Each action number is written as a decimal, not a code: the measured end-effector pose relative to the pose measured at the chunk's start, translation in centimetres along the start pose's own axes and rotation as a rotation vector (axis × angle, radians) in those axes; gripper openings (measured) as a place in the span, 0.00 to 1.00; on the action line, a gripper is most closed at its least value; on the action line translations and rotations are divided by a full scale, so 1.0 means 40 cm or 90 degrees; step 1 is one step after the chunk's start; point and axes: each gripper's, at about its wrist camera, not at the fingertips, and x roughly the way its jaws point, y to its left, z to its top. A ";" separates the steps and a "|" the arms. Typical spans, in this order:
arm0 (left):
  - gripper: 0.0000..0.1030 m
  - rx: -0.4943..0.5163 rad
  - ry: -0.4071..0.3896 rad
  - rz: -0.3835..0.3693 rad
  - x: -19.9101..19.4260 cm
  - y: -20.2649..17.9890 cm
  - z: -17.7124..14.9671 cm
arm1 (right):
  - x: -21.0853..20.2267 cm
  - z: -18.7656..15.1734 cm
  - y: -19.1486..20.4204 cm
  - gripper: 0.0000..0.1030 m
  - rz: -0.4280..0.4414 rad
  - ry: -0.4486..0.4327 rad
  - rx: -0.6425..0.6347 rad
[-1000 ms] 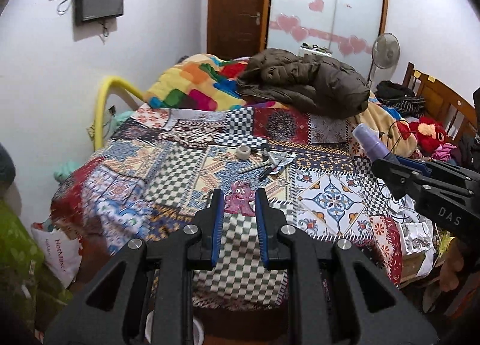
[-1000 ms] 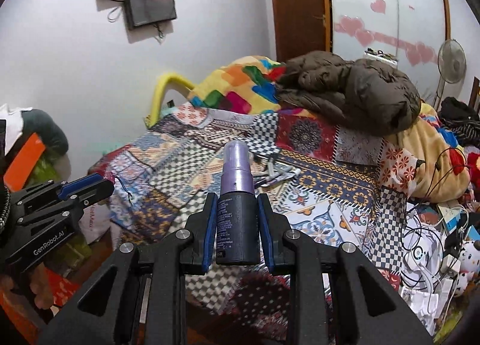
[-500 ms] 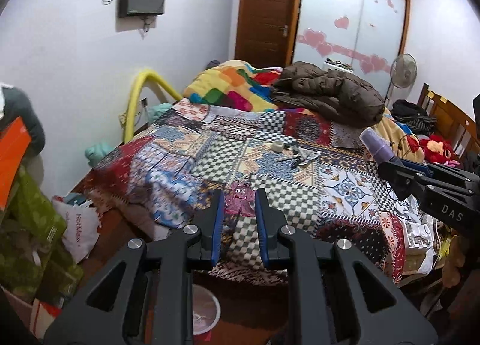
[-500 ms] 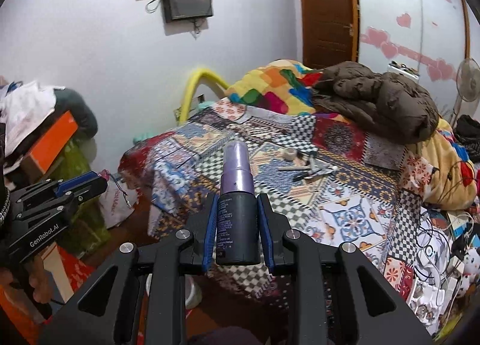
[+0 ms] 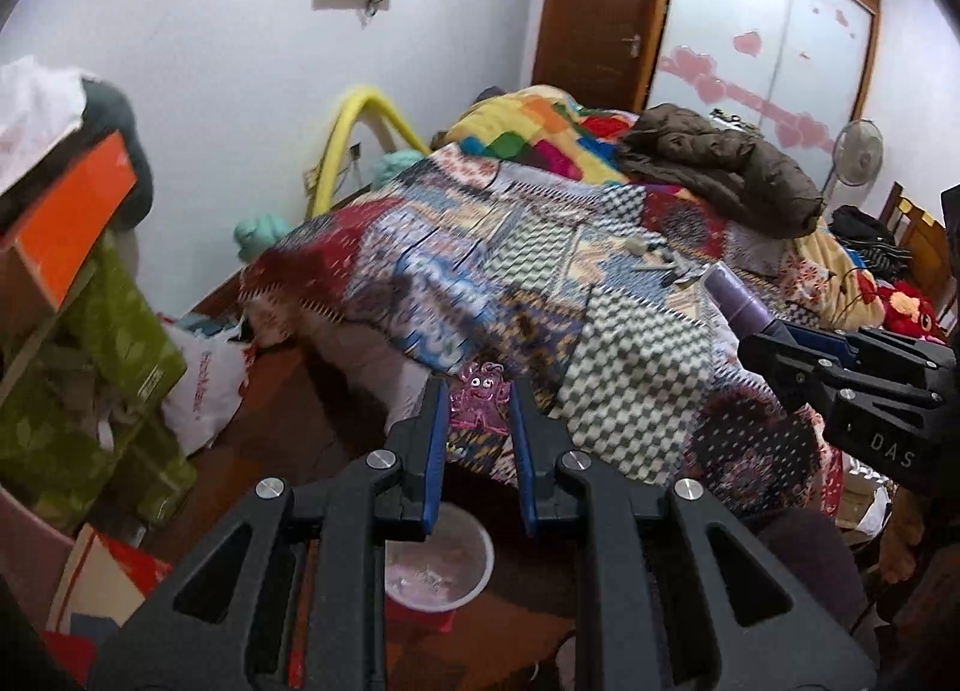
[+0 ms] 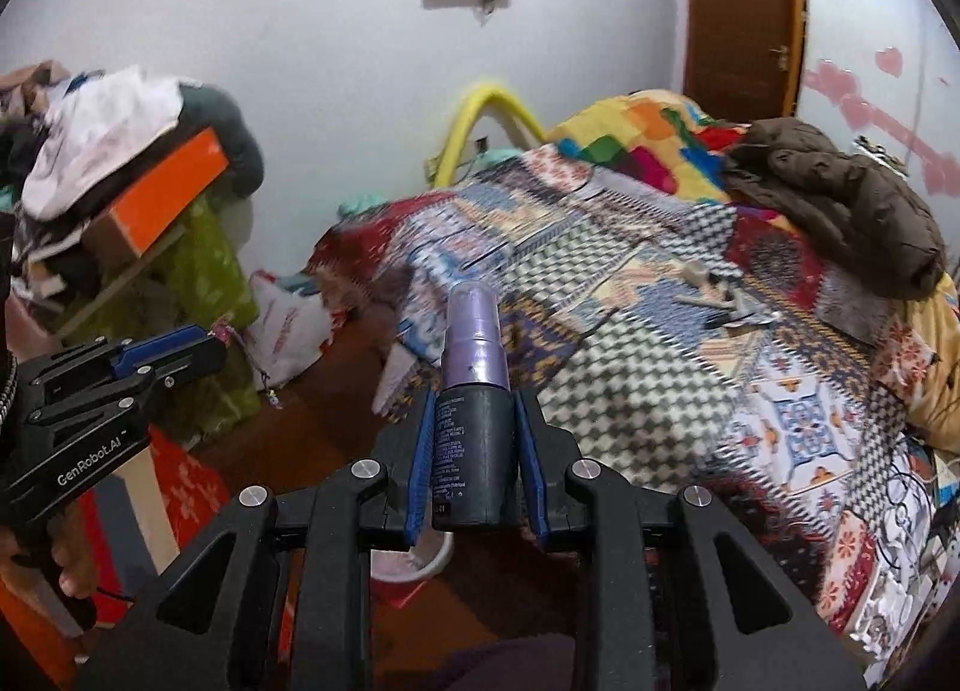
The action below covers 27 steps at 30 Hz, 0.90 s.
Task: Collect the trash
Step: 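Carry the bottle and keychain over the white bin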
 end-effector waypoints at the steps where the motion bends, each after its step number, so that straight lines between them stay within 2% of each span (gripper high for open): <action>1: 0.19 -0.007 0.007 0.003 0.005 0.017 -0.011 | 0.016 -0.004 0.017 0.23 0.005 0.009 -0.007; 11: 0.19 -0.041 0.077 0.004 0.086 0.111 -0.104 | 0.164 -0.048 0.126 0.23 0.050 0.102 -0.031; 16: 0.19 -0.066 0.135 0.004 0.163 0.147 -0.164 | 0.266 -0.086 0.165 0.23 0.066 0.179 -0.049; 21: 0.19 -0.074 0.192 -0.003 0.242 0.170 -0.219 | 0.351 -0.126 0.188 0.23 0.077 0.245 -0.060; 27: 0.19 -0.098 0.236 -0.004 0.314 0.191 -0.264 | 0.434 -0.143 0.192 0.23 0.096 0.303 -0.052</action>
